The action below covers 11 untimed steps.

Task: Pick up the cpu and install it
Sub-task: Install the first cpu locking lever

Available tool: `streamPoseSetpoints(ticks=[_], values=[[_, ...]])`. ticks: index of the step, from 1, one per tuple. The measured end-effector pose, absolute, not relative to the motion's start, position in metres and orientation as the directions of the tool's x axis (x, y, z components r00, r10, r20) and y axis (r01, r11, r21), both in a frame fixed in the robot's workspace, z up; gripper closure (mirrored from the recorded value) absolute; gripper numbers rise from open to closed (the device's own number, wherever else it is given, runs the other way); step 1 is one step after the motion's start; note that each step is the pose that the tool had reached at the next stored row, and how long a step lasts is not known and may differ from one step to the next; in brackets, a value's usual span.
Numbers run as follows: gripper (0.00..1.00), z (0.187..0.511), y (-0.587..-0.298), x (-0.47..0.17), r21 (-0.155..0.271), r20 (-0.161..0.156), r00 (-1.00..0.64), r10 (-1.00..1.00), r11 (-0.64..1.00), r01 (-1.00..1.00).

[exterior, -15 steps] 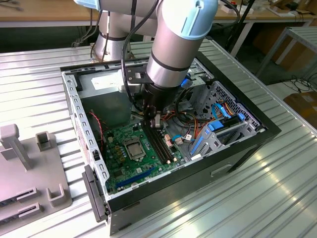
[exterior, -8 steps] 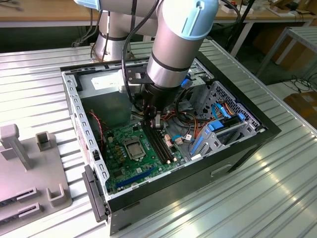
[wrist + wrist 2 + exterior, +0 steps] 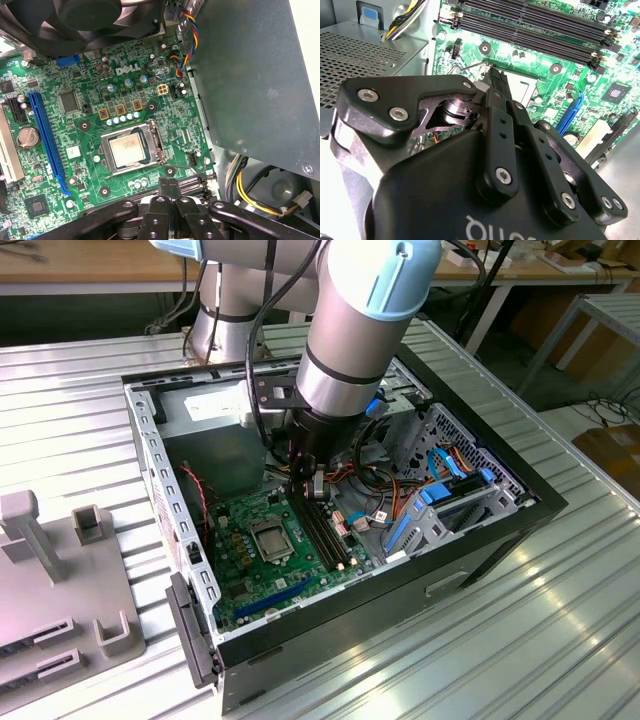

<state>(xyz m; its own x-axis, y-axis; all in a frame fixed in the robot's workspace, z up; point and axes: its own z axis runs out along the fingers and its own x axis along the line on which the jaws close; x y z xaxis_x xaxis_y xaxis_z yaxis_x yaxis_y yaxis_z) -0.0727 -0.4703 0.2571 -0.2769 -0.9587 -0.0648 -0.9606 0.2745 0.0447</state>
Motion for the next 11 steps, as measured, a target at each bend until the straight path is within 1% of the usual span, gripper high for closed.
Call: streamPoseSetpoints(ticks=[8,11], values=[[0.89,0.2574,-0.4624,-0.0706,0.045,-0.065,-0.277,-0.959,0.274,-0.961],[0.89,0.258,-0.4605,-0.0693,0.049,-0.08,-0.277,-0.958,0.274,-0.961]])
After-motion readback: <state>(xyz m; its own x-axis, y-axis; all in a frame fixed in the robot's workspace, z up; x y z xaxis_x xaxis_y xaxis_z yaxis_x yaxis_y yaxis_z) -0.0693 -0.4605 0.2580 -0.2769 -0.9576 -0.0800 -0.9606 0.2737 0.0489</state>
